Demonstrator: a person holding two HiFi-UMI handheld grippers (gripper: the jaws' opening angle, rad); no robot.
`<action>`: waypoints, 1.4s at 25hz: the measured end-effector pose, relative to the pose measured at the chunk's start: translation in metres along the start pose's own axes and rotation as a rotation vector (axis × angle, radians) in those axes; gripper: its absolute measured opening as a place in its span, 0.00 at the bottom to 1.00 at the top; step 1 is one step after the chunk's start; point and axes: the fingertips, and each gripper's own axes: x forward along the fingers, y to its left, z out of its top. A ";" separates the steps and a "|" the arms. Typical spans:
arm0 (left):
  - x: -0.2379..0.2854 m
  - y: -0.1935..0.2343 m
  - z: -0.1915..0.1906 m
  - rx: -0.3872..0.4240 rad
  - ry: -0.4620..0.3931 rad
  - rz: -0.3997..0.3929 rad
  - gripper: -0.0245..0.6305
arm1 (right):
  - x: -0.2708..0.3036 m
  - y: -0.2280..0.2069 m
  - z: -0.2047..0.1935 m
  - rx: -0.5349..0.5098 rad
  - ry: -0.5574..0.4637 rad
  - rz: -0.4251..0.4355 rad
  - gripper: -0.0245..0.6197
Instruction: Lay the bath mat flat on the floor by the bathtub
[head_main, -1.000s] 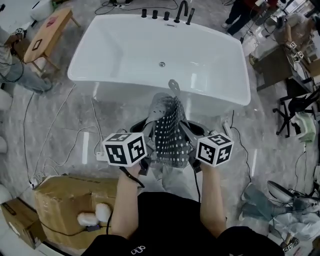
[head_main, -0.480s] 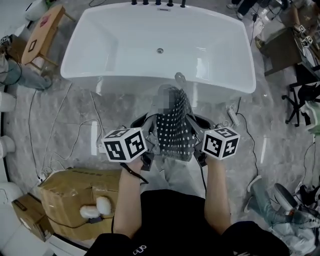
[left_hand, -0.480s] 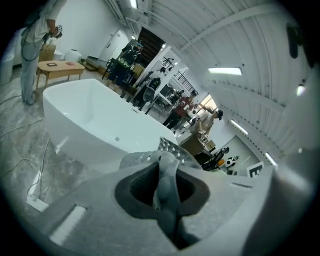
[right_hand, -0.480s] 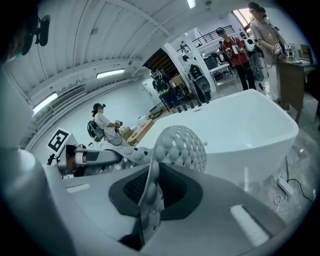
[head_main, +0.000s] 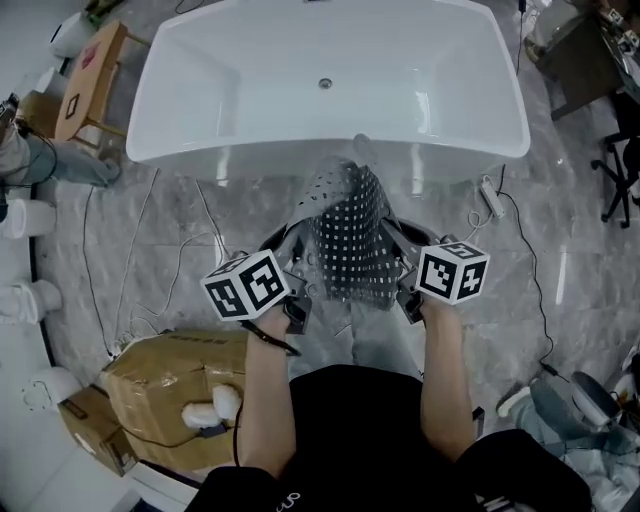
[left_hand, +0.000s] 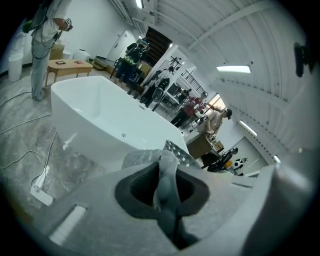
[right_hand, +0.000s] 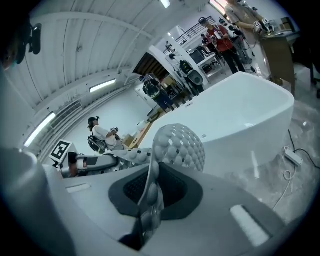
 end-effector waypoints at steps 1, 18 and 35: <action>0.001 0.002 -0.001 0.002 0.011 0.002 0.07 | 0.000 -0.002 -0.002 0.015 -0.001 -0.005 0.07; 0.097 0.109 -0.045 0.028 0.242 -0.031 0.07 | 0.110 -0.051 -0.077 0.184 -0.008 -0.111 0.07; 0.173 0.202 -0.132 -0.040 0.287 0.032 0.07 | 0.188 -0.129 -0.171 0.138 0.154 -0.090 0.07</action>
